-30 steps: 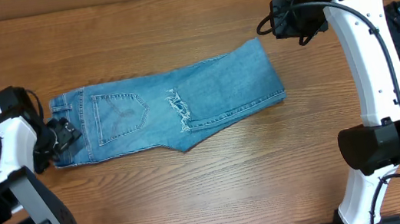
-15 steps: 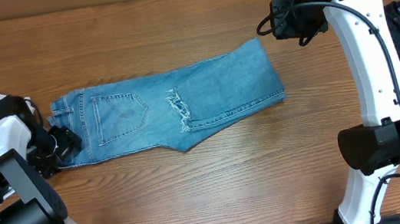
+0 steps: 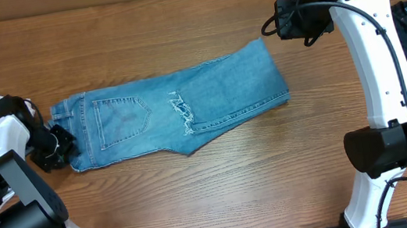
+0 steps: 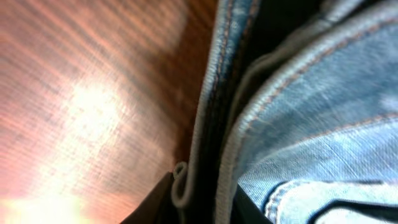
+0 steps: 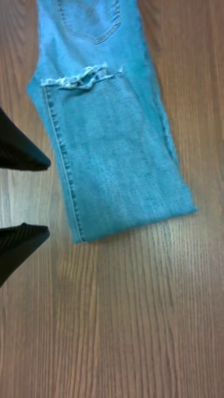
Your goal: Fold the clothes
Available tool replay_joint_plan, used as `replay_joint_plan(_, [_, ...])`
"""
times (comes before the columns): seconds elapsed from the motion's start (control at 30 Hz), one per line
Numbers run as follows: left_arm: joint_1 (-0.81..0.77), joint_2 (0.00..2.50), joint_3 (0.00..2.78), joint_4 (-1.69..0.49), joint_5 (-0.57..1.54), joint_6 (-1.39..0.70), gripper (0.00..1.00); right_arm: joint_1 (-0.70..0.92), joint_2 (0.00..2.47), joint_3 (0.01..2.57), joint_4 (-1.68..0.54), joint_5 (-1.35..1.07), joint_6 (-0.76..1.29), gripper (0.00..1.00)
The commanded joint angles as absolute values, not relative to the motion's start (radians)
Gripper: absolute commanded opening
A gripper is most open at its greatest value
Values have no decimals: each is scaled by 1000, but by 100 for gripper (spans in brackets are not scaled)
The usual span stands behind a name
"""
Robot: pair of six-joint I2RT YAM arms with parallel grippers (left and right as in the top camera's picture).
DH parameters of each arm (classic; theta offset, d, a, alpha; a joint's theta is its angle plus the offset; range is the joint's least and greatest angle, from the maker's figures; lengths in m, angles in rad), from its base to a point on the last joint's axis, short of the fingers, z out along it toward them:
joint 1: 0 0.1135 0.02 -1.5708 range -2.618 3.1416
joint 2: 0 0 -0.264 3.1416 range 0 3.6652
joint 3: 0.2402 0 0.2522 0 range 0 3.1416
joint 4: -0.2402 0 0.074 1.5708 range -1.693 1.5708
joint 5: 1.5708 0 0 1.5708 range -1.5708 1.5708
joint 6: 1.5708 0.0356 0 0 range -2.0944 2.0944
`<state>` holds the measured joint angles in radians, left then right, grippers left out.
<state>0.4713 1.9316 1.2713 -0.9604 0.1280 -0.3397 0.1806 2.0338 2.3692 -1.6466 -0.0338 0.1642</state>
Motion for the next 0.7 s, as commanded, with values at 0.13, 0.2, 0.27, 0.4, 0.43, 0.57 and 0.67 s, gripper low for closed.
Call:
replay_joint_plan(0.13, [499,1758,1456,-1044,78,-234,26,98,2035,2377,-1622,29,183,37])
replay_joint_plan(0.2, [519,1734,1516,-1061,52,-216,26,70,2035,2377,-1626,29,183,37])
replay_joint_plan(0.27, [547,1723,1592,-1079,42,-207,27,45,2035,2377,-1634,29,183,37])
replay_joint_plan(0.4, [576,1722,1718,-1093,73,-189,27,14,2035,2377,-1652,24,183,37])
replay_joint_plan(0.43, [575,1722,1743,-1093,112,-177,28,10,2035,2377,-1655,24,183,37])
replay_joint_plan(0.57, [530,1722,1789,-1089,305,-156,28,11,2035,2377,-1656,24,183,37])
replay_joint_plan(0.67, [459,1722,1794,-1091,366,-132,30,11,2035,2377,-1656,24,183,37])
